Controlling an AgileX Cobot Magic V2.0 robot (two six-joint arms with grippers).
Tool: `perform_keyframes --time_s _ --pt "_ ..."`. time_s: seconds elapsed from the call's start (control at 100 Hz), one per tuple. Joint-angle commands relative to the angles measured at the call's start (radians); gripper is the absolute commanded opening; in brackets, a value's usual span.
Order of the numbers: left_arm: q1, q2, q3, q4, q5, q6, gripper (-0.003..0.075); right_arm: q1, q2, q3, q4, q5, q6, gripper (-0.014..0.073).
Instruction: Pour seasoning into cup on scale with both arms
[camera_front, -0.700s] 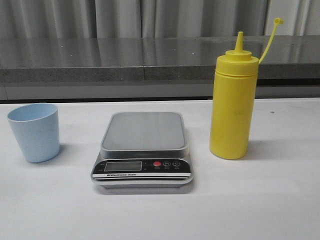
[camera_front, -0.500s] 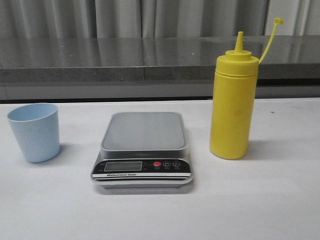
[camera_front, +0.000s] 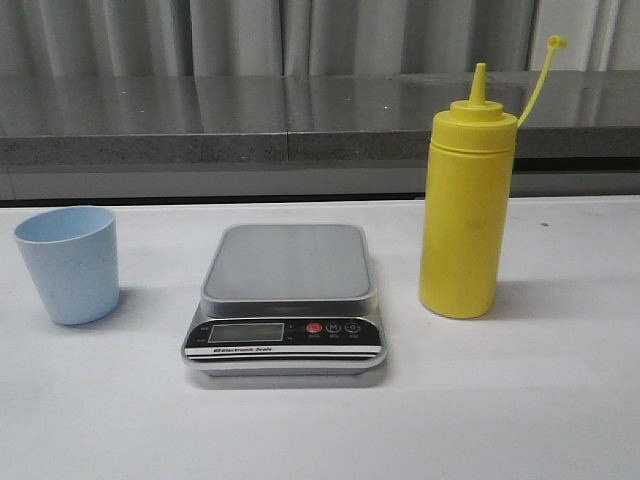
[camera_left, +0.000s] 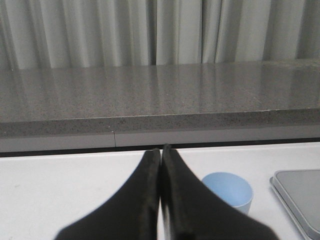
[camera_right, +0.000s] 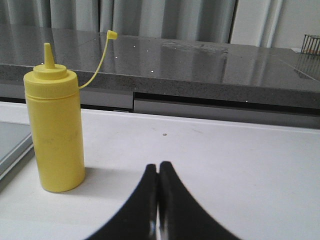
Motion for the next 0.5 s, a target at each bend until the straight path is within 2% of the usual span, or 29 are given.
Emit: perform_keyframes --time_s 0.0,0.23,0.49 --pt "-0.007 0.135 -0.134 -0.029 0.005 -0.008 -0.0020 -0.007 -0.020 -0.017 -0.012 -0.086 -0.010 -0.0067" --pt "-0.007 0.490 -0.435 -0.054 0.243 -0.008 -0.0020 -0.007 -0.020 -0.017 -0.012 -0.086 -0.010 -0.0067" --pt "-0.007 0.806 -0.675 -0.054 0.386 -0.008 -0.0020 -0.007 -0.020 -0.017 -0.012 -0.086 -0.010 -0.0067"
